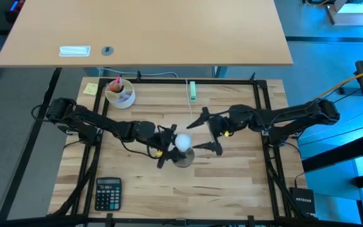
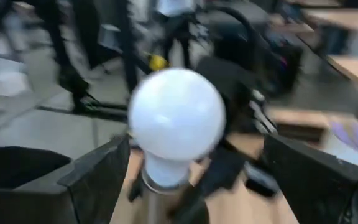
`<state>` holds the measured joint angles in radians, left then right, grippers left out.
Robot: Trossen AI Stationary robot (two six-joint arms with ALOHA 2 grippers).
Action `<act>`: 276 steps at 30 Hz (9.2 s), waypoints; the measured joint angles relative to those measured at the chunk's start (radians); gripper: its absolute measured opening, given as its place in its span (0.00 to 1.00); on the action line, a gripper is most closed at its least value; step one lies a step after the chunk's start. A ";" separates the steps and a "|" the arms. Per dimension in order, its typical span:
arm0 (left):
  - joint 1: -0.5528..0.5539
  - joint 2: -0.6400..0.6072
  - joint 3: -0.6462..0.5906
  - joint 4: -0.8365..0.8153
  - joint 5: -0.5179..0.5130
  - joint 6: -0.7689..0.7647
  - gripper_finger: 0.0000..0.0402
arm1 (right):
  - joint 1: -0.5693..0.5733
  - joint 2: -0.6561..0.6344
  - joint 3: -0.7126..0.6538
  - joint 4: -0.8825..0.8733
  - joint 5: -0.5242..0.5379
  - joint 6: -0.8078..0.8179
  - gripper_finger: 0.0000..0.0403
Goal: Screw lightbulb
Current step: Insert the lightbulb into the lamp
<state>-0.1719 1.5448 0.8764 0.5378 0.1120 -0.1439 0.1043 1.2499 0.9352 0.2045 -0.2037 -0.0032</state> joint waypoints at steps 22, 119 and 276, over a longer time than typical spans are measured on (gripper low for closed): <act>0.002 0.035 0.001 0.080 0.084 -0.007 0.41 | -0.028 0.193 0.084 0.172 -0.211 0.025 0.92; -0.015 0.017 0.002 0.062 0.192 -0.013 0.41 | 0.006 0.210 0.224 -0.002 -0.233 -0.047 0.90; -0.012 -0.042 0.042 -0.192 -0.569 -0.028 0.41 | -0.014 0.148 0.150 -0.131 0.366 0.141 0.62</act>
<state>-0.1843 1.5024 0.9188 0.3462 -0.4574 -0.1722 0.0904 1.3978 1.0851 0.0731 0.1627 0.1377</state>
